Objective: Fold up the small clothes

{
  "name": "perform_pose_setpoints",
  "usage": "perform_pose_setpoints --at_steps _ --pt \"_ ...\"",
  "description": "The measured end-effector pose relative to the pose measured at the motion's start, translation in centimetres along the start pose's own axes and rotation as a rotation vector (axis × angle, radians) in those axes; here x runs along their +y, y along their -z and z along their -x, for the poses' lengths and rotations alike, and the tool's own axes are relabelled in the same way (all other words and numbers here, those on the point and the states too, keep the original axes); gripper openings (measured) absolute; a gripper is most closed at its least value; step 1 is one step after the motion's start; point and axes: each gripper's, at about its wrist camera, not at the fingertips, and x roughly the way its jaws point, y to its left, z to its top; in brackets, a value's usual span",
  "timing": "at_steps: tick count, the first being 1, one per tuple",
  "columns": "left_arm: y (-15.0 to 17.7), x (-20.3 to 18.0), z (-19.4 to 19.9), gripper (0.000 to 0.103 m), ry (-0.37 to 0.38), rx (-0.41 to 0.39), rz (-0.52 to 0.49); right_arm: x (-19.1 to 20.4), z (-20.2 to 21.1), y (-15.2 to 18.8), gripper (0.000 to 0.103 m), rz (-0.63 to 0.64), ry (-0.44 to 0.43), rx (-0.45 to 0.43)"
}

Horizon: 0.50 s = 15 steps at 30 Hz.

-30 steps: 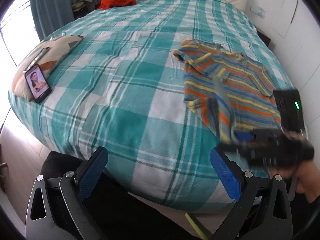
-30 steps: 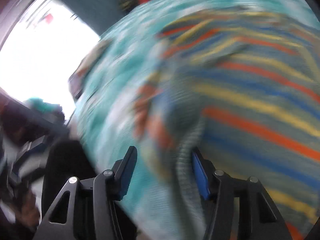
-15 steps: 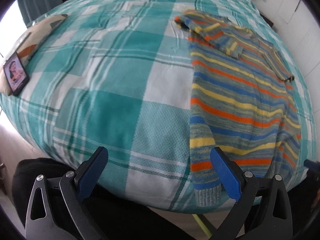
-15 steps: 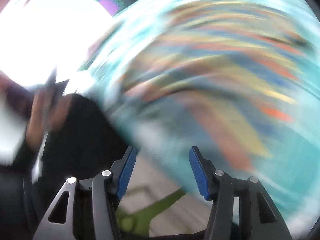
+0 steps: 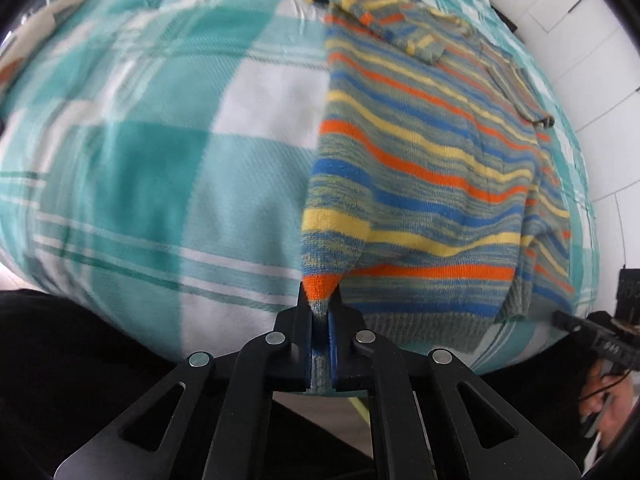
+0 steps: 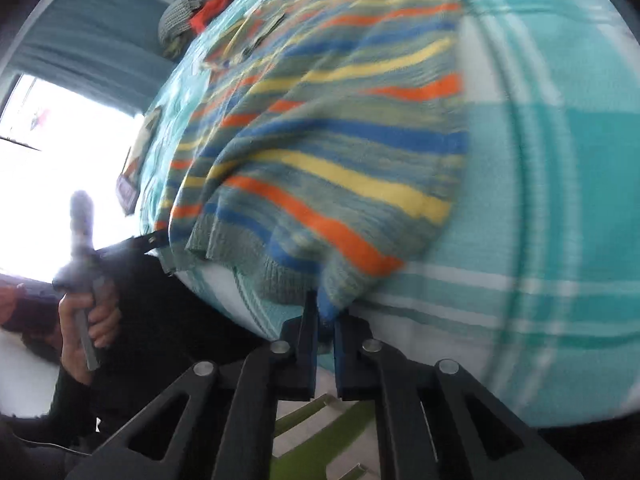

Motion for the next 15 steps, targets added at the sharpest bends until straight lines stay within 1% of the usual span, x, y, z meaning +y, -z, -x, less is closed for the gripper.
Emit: perform_pose_setpoints --at_steps 1,2,4,5,6,7,8,9,11,13,14,15 --pt "0.1 0.5 0.8 0.004 0.006 -0.014 0.005 -0.1 1.1 0.4 0.006 -0.009 0.003 -0.019" --pt "0.3 0.9 1.7 0.004 0.018 -0.023 0.009 -0.1 2.5 0.6 0.006 -0.006 0.029 -0.037" --pt "0.4 1.0 2.8 0.004 0.046 -0.025 0.008 0.0 5.3 1.1 0.006 0.006 0.113 -0.057" --pt "0.5 0.7 2.9 0.004 0.052 -0.022 0.001 -0.2 6.6 1.4 0.006 0.001 0.144 -0.063" --pt "0.6 0.1 2.8 0.004 0.036 -0.015 -0.013 -0.2 7.2 1.6 0.006 -0.009 0.156 -0.065" --pt "0.6 -0.2 2.7 0.004 0.012 -0.009 -0.031 -0.2 7.4 1.7 0.006 -0.018 0.166 -0.061" --pt "0.8 -1.0 2.4 0.004 -0.029 -0.003 -0.063 -0.1 7.3 1.8 0.006 -0.016 0.183 -0.049" --pt "1.2 -1.6 2.1 0.004 -0.054 0.005 -0.086 -0.4 7.3 1.7 0.006 0.0 0.208 -0.034" --pt "1.6 -1.8 2.2 0.004 -0.07 0.02 -0.106 -0.8 7.0 2.1 0.005 0.028 0.261 0.003" --pt "2.5 -1.8 3.2 0.004 -0.07 0.013 -0.115 -0.9 6.8 2.4 0.005 0.024 0.278 0.021" --pt "2.1 -1.3 3.5 0.004 -0.07 0.014 -0.117 -1.0 7.1 2.6 0.005 0.024 0.282 0.022" --pt "2.5 -1.1 4.0 0.004 -0.068 0.015 -0.117 -0.9 7.5 2.8 0.005 0.027 0.287 0.022"
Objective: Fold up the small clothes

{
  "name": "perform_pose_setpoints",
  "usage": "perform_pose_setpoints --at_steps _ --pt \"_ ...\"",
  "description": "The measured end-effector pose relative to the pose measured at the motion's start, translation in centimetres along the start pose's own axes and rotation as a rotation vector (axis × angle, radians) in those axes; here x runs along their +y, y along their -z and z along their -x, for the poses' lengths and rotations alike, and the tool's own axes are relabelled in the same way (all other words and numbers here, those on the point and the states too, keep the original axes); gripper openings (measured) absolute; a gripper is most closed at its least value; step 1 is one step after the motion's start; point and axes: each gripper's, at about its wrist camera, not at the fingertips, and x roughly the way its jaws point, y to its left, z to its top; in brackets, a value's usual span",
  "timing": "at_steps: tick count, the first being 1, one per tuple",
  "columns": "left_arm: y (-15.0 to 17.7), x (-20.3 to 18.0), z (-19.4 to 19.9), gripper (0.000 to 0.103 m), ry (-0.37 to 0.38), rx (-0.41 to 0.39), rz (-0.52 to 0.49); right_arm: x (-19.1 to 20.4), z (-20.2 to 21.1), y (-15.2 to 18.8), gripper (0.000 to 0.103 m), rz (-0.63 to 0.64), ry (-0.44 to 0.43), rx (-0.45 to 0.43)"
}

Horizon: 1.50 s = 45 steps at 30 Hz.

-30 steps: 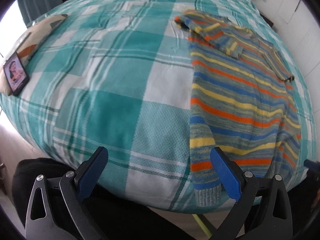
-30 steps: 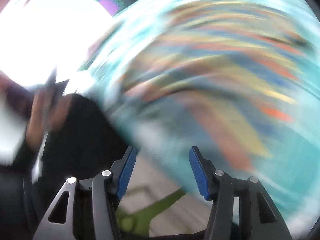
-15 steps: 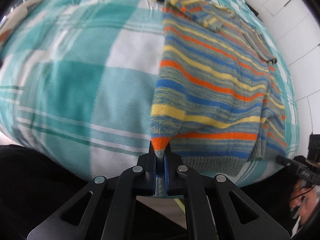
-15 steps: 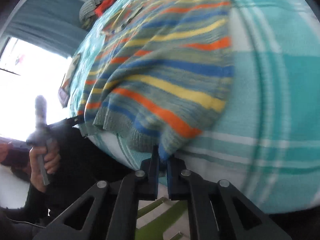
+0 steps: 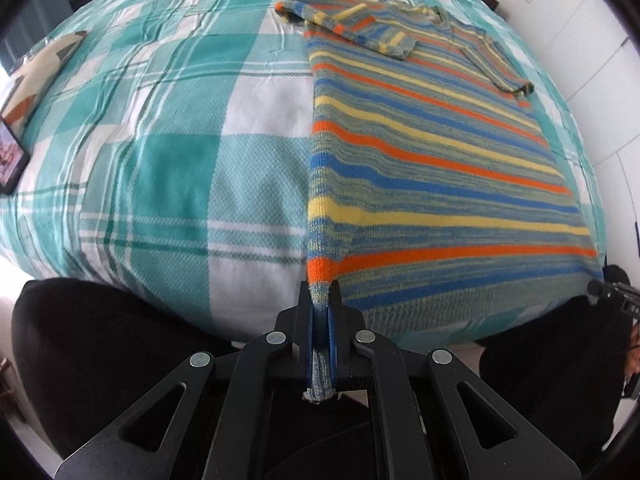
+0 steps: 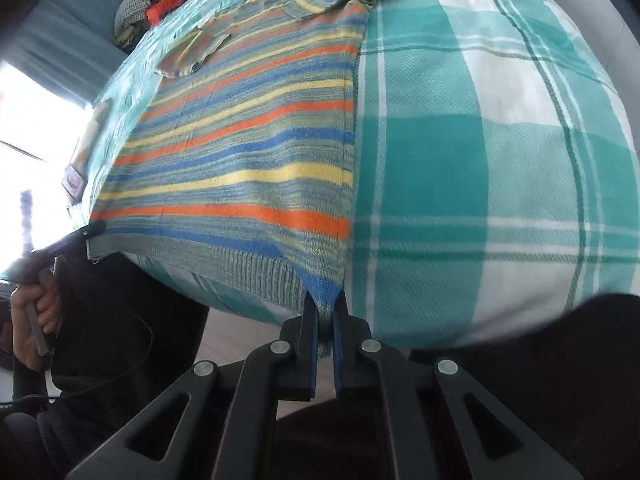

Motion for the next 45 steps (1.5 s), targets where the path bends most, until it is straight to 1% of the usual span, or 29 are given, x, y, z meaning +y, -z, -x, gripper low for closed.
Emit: perform_pose_setpoints --at_steps 3,5,7,9,12,14,16,17,18,19,20,21,23,25,26,27,28,29,30,31,33,35,37,38,40,41,42,43,45 --pt "0.2 0.0 -0.5 0.004 -0.017 0.02 0.003 0.4 0.5 0.6 0.005 0.006 0.01 0.016" --pt "-0.4 -0.2 -2.2 0.004 -0.051 0.05 0.012 0.1 -0.2 0.7 0.005 -0.006 0.01 0.04" --pt "-1.0 -0.5 -5.0 0.004 -0.097 0.11 0.026 -0.9 -1.8 0.9 0.005 -0.033 0.023 0.067" --pt "-1.5 -1.3 -7.5 0.004 -0.164 0.153 0.005 -1.3 -4.4 0.6 0.005 -0.064 0.056 0.103" --pt "-1.9 -2.8 -9.6 0.005 -0.261 0.161 -0.049 -0.9 -6.5 -0.1 0.005 -0.068 0.096 0.135" --pt "-2.0 -3.2 -9.7 0.006 -0.298 0.16 -0.054 -0.8 -7.3 -0.5 0.006 -0.077 0.119 0.141" --pt "-1.9 -3.0 -9.3 0.021 -0.33 0.159 -0.052 -1.1 -7.3 -0.5 0.008 -0.092 0.118 0.147" --pt "-1.8 -2.7 -8.8 0.047 -0.354 0.158 -0.046 -1.7 -7.0 -0.4 0.009 -0.096 0.107 0.15" --pt "-1.6 -2.3 -8.1 0.073 -0.367 0.147 -0.033 -1.9 -6.7 -0.3 0.018 -0.099 0.108 0.158" --pt "-1.5 -1.7 -7.1 0.078 -0.365 0.125 -0.018 -2.2 -6.2 -0.3 0.033 -0.098 0.115 0.163" --pt "-1.3 -1.2 -5.8 0.079 -0.362 0.098 -0.002 -2.9 -5.2 -0.3 0.039 -0.091 0.126 0.155" --pt "-1.3 -0.5 -4.3 0.079 -0.36 0.069 0.018 -3.3 -3.8 -0.4 0.042 -0.077 0.143 0.136" --pt "-1.4 0.7 -1.6 0.079 -0.346 0.003 0.056 -3.6 -0.9 -1.4 0.042 -0.027 0.218 0.08" --pt "-2.1 1.7 0.8 0.083 -0.342 -0.078 0.098 -3.6 2.4 -3.6 0.044 0.056 0.328 -0.024" --pt "-2.4 1.8 1.5 0.086 -0.338 -0.113 0.119 -3.2 4.0 -5.3 0.046 0.121 0.396 -0.091" --pt "-2.8 2.1 2.1 0.086 -0.328 -0.145 0.141 -2.8 4.8 -6.8 0.051 0.174 0.435 -0.135" --pt "-3.4 2.3 2.6 0.086 -0.313 -0.17 0.165 -2.1 5.4 -8.5 0.053 0.23 0.451 -0.177" --pt "-3.5 2.2 2.9 0.086 -0.299 -0.183 0.183 -1.0 5.8 -10.8 0.053 0.3 0.425 -0.231" --pt "-3.7 2.3 3.0 0.086 -0.284 -0.188 0.199 -0.1 5.8 -12.6 0.054 0.349 0.395 -0.264" --pt "-3.8 2.2 3.0 0.086 -0.268 -0.184 0.212 1.0 5.2 -14.2 0.055 0.399 0.366 -0.292" --pt "-4.2 2.0 3.3 0.086 -0.243 -0.187 0.217 3.5 2.6 -17.7 0.055 0.51 0.304 -0.322" --pt "-4.0 0.9 3.5 0.086 -0.241 -0.193 0.202 5.7 -1.3 -21.0 0.055 0.584 0.262 -0.325" --pt "-3.1 0.3 3.6 0.086 -0.259 -0.195 0.184 6.6 -5.8 -24.0 0.055 0.605 0.283 -0.305" --pt "-2.8 0.3 3.5 0.086 -0.271 -0.192 0.181 7.2 -8.4 -24.8 0.055 0.604 0.304 -0.299" --pt "-2.1 0.9 3.0 0.086 -0.292 -0.166 0.186 6.9 -11.6 -26.2 0.054 0.567 0.345 -0.264" --pt "-1.9 1.1 3.0 0.086 -0.296 -0.155 0.192 5.8 -12.2 -27.2 0.054 0.499 0.302 -0.266" --pt "-1.6 1.5 3.0 0.086 -0.299 -0.145 0.2 4.8 -11.7 -27.7 0.028 0.431 0.271 -0.292" --pt "-1.3 2.0 2.9 0.086 -0.302 -0.137 0.209 3.7 -10.7 -28.0 0.004 0.368 0.277 -0.306" --pt "-1.0 2.5 2.7 0.086 -0.301 -0.128 0.216 0.2 -7.0 -27.7 0.004 0.212 0.22 -0.368"
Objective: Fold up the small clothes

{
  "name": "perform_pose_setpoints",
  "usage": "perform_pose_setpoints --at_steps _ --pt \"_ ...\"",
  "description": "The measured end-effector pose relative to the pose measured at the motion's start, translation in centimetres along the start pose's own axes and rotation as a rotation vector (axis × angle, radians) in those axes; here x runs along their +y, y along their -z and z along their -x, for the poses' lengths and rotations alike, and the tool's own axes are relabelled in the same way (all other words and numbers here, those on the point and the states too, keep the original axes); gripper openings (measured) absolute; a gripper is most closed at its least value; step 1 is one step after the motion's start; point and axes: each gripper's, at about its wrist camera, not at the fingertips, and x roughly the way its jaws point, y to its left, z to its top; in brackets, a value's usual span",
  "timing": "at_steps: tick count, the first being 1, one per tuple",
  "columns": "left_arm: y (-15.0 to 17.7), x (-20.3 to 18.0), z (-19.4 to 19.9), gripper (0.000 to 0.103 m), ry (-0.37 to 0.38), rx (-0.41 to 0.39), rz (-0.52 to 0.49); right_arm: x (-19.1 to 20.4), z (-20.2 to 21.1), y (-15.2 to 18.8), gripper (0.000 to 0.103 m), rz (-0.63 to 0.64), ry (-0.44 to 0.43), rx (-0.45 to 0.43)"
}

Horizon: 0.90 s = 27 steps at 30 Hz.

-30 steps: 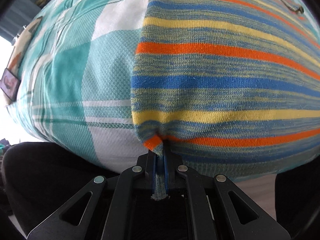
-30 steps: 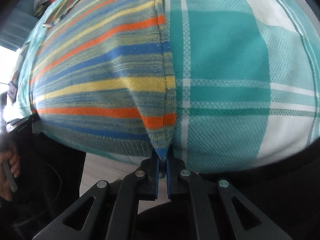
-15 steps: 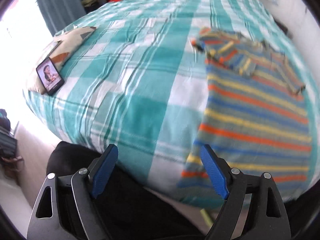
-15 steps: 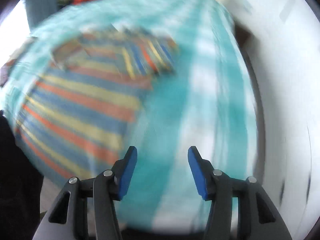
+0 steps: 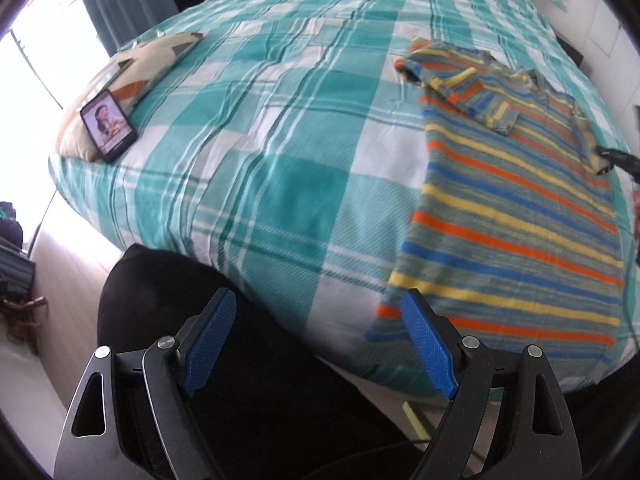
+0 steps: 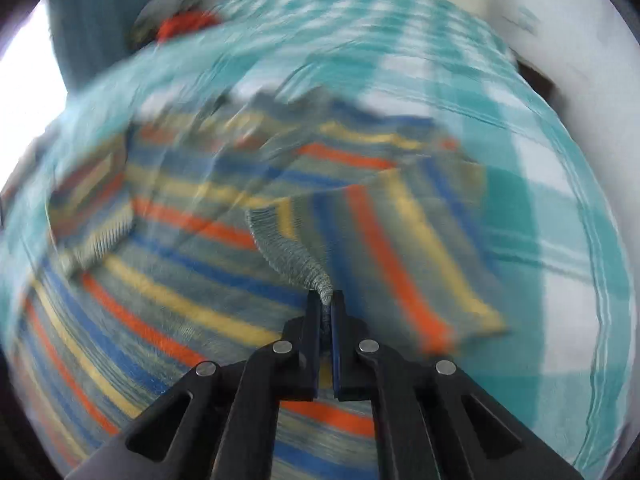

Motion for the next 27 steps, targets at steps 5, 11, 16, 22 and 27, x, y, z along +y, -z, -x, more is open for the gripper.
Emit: perform_pose_setpoints --at_steps 5,11,16,22,27 --pt "-0.3 -1.3 -0.3 0.086 0.029 0.0 -0.025 -12.9 7.6 2.1 0.004 -0.349 0.046 -0.115" --pt "-1.0 -6.2 0.8 0.086 0.117 -0.012 -0.094 -24.9 10.9 8.7 0.004 -0.685 0.096 -0.11" --pt "-1.0 -9.0 2.1 0.086 0.113 -0.045 -0.174 -27.5 8.9 12.7 0.007 -0.84 -0.072 -0.126" --pt "-0.6 -8.9 1.2 0.086 0.082 -0.012 -0.174 -27.2 7.2 13.8 0.03 -0.918 -0.213 -0.2" --pt "-0.2 -8.1 0.2 0.086 0.055 0.013 -0.147 -28.1 8.6 14.3 0.001 -0.876 0.0 -0.14"
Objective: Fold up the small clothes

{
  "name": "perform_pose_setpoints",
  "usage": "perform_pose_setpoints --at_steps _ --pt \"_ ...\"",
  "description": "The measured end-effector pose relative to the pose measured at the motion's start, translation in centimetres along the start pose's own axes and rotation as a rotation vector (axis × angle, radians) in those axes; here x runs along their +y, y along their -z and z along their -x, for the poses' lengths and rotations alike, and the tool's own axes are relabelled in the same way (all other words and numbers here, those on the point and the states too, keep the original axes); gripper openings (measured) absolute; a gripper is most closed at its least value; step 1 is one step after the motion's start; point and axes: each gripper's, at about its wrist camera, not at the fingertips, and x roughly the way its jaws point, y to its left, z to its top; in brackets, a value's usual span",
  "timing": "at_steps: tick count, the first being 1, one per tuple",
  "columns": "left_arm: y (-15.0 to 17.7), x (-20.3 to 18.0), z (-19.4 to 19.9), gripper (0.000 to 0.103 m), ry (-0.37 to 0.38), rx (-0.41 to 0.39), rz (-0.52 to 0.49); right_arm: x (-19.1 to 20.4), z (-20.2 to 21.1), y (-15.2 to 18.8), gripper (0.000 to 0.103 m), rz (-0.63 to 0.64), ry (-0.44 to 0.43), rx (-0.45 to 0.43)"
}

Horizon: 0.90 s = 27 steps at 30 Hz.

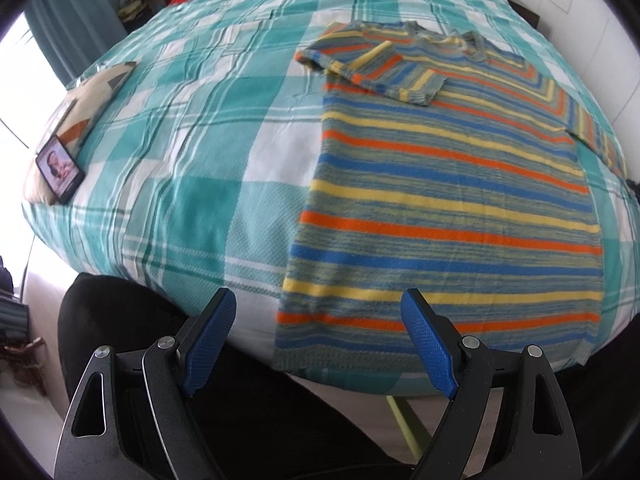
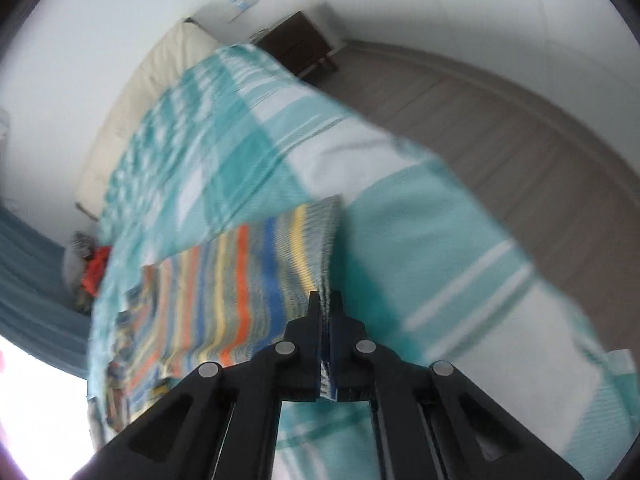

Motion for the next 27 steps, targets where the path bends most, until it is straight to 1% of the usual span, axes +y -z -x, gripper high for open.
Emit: perform_pose_setpoints --at_steps 1,3,5,6,8,9,10,11,12,13,14,15,16,17,18,19,20,21,22,23,24,25,26,27 --pt "0.1 0.1 -0.3 0.086 -0.007 0.003 0.002 -0.5 0.1 0.0 0.001 0.014 0.05 -0.007" --pt "0.0 0.2 -0.8 0.086 -0.021 0.012 -0.005 -1.0 -0.1 0.3 0.001 0.036 0.071 0.003" --pt "-0.3 0.0 -1.2 0.086 -0.033 0.016 -0.03 -0.4 -0.2 0.5 0.001 0.088 0.104 -0.006" --pt "-0.8 -0.2 -1.1 0.086 -0.033 0.009 -0.049 0.1 -0.2 0.6 0.001 0.12 0.121 -0.012" --pt "-2.2 -0.6 -0.3 0.086 -0.024 -0.035 -0.086 0.5 -0.1 0.8 0.004 0.166 0.131 -0.013" --pt "-3.5 -0.9 0.6 0.086 -0.021 -0.081 -0.106 0.7 0.2 0.9 0.014 0.189 0.123 -0.015" --pt "-4.6 -1.1 1.3 0.086 -0.017 -0.122 -0.118 0.8 0.4 1.1 0.033 0.205 0.124 -0.016" --pt "-5.9 -1.4 2.0 0.086 -0.008 -0.167 -0.131 1.0 1.1 1.3 0.047 0.229 0.127 -0.026" --pt "-7.3 -1.8 2.6 0.087 0.006 -0.217 -0.146 1.3 1.8 1.5 0.069 0.257 0.141 -0.042" --pt "-8.9 -2.5 3.1 0.089 0.023 -0.27 -0.176 1.7 3.0 2.0 0.073 0.297 0.176 -0.074" --pt "-10.1 -3.3 3.0 0.092 0.035 -0.3 -0.21 2.0 4.5 2.8 0.073 0.329 0.204 -0.097" --pt "-11.3 -4.4 2.5 0.093 0.048 -0.315 -0.255 2.2 5.5 3.4 0.073 0.35 0.213 -0.108" --pt "-12.5 -5.9 1.4 0.093 0.067 -0.301 -0.319 2.5 6.3 3.9 0.073 0.361 0.209 -0.114" --pt "-13.4 -7.3 -0.1 0.093 0.081 -0.274 -0.381 2.7 7.3 4.7 0.073 0.36 0.188 -0.123" --pt "-14.1 -8.6 -2.0 0.09 0.083 -0.247 -0.439 3.0 8.0 5.3 0.073 0.355 0.161 -0.128" --pt "-14.7 -10.0 -4.4 0.086 0.068 -0.218 -0.506 3.3 8.6 6.3 0.073 0.35 0.124 -0.127" --pt "-14.9 -11.0 -6.4 0.079 0.046 -0.19 -0.553 3.6 9.0 7.2 0.073 0.348 0.098 -0.124" --pt "-15.2 -11.8 -8.6 0.077 0.028 -0.148 -0.593 4.0 9.3 7.9 0.073 0.347 0.078 -0.122" --pt "-15.5 -12.4 -11.0 0.074 0.019 -0.086 -0.618 4.4 9.5 8.9 0.073 0.349 0.053 -0.119" --pt "-15.7 -12.4 -12.4 0.06 0.033 -0.051 -0.615 4.9 9.7 10.1 0.073 0.353 0.027 -0.115" --pt "-16.1 -11.8 -13.1 0.039 0.092 -0.036 -0.577 5.3 9.8 10.9 0.073 0.359 0.015 -0.112" --pt "-17.0 -10.8 -13.0 0.022 0.139 -0.027 -0.499 5.8 9.7 11.7 0.073 0.37 0.003 -0.107" --pt "-17.9 -9.6 -12.6 0.008 0.149 -0.023 -0.423 6.2 9.6 12.5 0.073 0.385 -0.006 -0.102" --pt "-19.0 -7.4 -11.3 0.008 0.193 -0.058 -0.316 6.6 9.6 13.4 0.073 0.407 -0.01 -0.098"
